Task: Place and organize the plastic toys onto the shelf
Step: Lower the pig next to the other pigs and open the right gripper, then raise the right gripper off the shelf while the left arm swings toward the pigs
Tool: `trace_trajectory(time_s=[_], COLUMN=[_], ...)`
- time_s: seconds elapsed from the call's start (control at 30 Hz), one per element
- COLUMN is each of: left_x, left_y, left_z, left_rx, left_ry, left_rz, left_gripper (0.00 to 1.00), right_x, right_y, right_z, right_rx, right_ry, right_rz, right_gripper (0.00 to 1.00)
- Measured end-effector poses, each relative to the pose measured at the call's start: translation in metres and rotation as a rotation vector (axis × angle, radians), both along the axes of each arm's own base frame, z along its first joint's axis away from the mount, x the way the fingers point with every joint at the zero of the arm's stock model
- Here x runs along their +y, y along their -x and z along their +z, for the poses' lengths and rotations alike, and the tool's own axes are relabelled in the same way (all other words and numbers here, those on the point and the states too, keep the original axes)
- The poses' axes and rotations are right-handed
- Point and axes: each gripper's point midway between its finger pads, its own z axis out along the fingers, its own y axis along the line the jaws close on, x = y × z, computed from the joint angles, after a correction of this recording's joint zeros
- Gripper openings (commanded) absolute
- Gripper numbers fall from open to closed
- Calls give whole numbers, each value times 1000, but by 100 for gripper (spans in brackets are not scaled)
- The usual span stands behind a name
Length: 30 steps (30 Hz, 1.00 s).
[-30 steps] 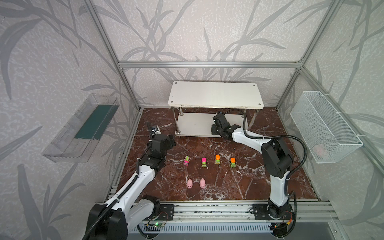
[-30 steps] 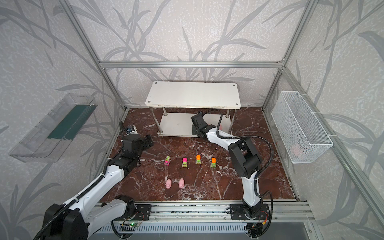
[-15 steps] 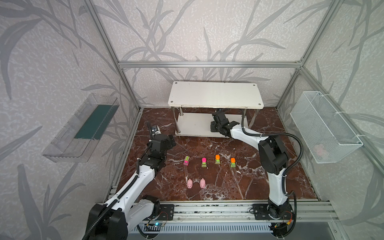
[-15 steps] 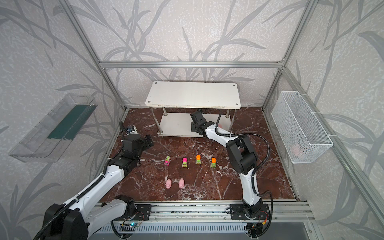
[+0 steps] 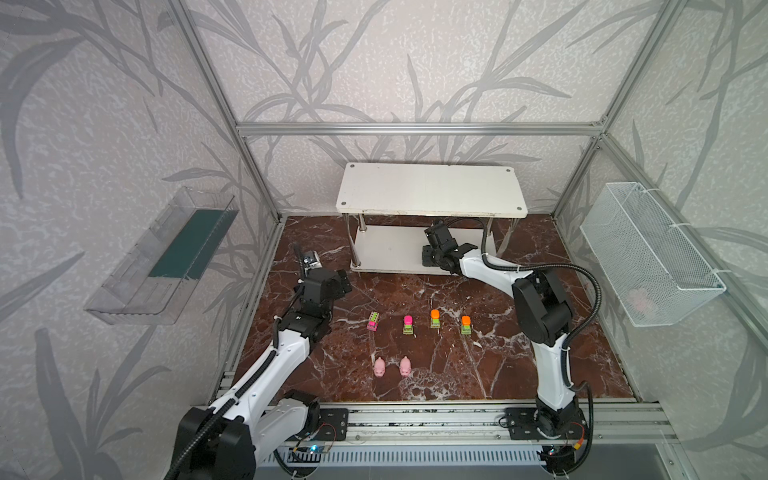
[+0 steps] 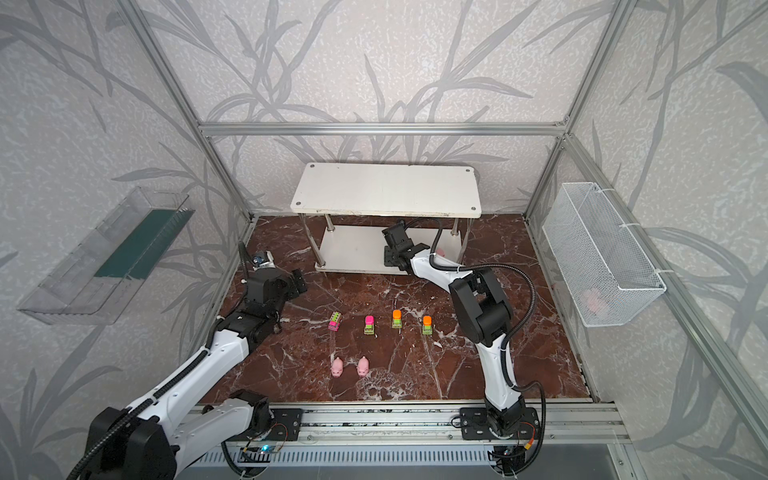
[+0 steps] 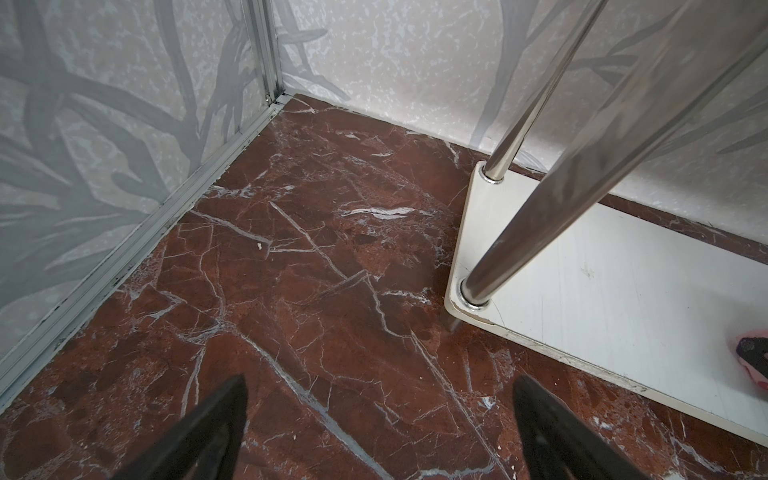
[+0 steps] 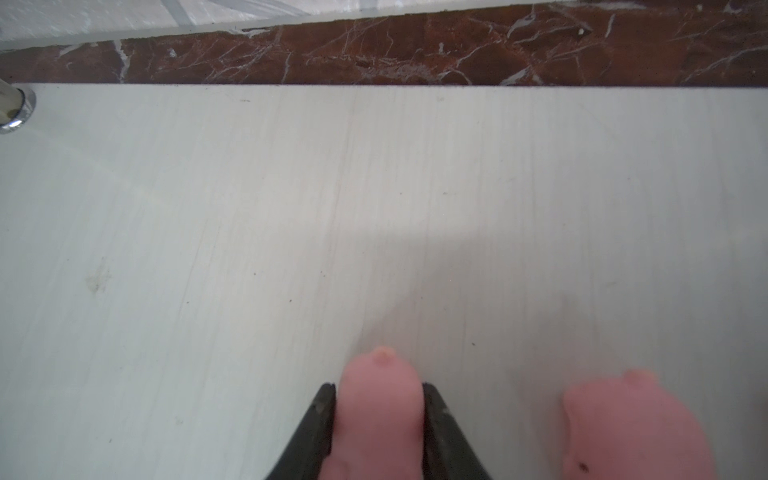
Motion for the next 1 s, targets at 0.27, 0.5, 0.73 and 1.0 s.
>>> trace_trajectory(time_s=[0.27,0.5,0.73,1.0], left_x=[0,0,0,0], left_y=[0,0,0,0], left_z=[0,-1,0,0], left_rx=[0,0,-3,-3], left_ry=[0,0,1,1], left_rz=[0,1,1,0], left_gripper=[97,97,97,97], right_x=[-3,0,-3,-1], right_y=[-3,-2,10,20], right_z=[0,0,10,48], right_rx=[1,6,5,-62], right_ry=[-3,-12,-36,-115], right_rz=[-5,5,20,52], right_gripper=[43,49,54,55])
